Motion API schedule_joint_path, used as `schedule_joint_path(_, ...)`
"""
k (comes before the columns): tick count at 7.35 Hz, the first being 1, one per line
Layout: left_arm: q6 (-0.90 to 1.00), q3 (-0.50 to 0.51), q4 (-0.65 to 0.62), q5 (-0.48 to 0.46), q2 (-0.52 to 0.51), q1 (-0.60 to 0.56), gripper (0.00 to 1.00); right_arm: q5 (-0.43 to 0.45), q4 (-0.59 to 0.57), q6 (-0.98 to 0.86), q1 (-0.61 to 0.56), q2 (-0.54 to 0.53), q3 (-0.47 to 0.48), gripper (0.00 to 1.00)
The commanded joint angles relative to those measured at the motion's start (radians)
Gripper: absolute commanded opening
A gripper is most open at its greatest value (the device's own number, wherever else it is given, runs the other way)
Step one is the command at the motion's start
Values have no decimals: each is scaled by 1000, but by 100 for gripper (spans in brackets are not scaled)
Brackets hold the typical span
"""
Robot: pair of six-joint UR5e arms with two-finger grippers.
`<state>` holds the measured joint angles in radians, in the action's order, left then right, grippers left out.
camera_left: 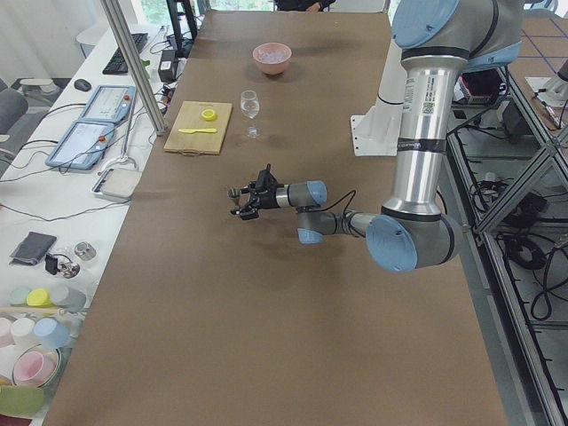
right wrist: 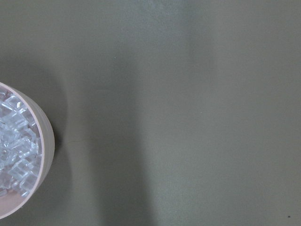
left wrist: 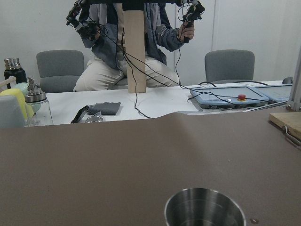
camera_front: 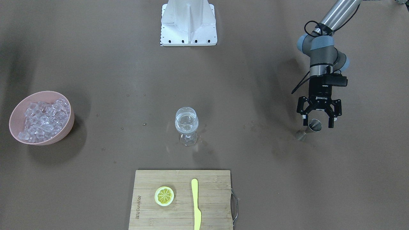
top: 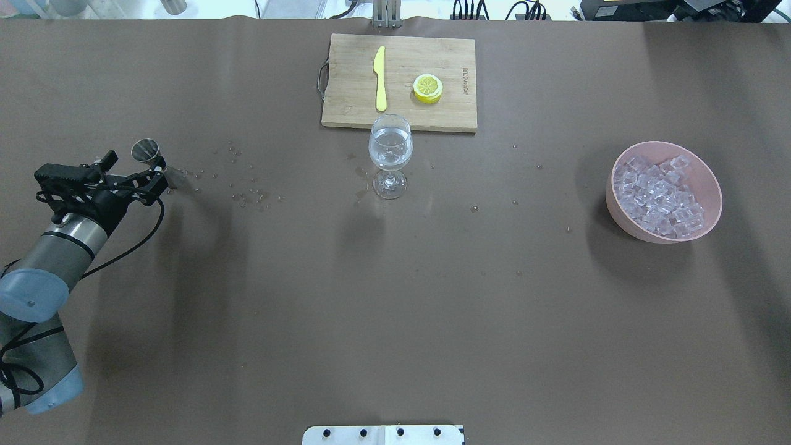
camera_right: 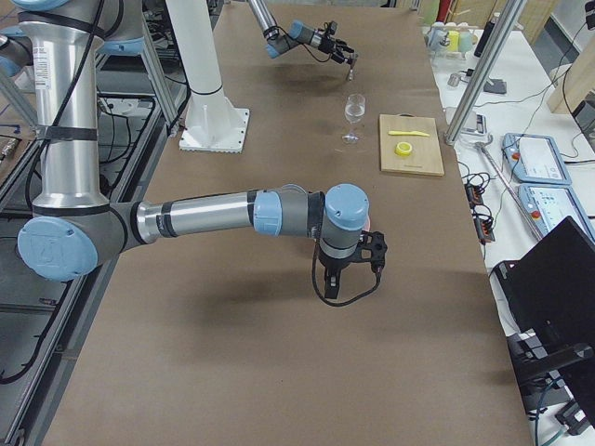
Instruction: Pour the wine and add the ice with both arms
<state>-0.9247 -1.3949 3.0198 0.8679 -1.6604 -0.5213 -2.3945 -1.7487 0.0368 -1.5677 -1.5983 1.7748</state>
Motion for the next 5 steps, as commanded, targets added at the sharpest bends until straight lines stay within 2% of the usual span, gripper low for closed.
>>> schedule_joint_path(1, -8, -27, -18, -12, 5, 26, 98, 0, 0, 0, 0, -2, -2, 100)
schedule_joint_path(3, -8, -45, -22, -36, 16, 60, 98, 3, 0, 0, 0, -2, -2, 100)
schedule_joint_path(5, -9, -189, -38, -36, 158, 82, 98, 5, 0, 0, 0, -2, -2, 100)
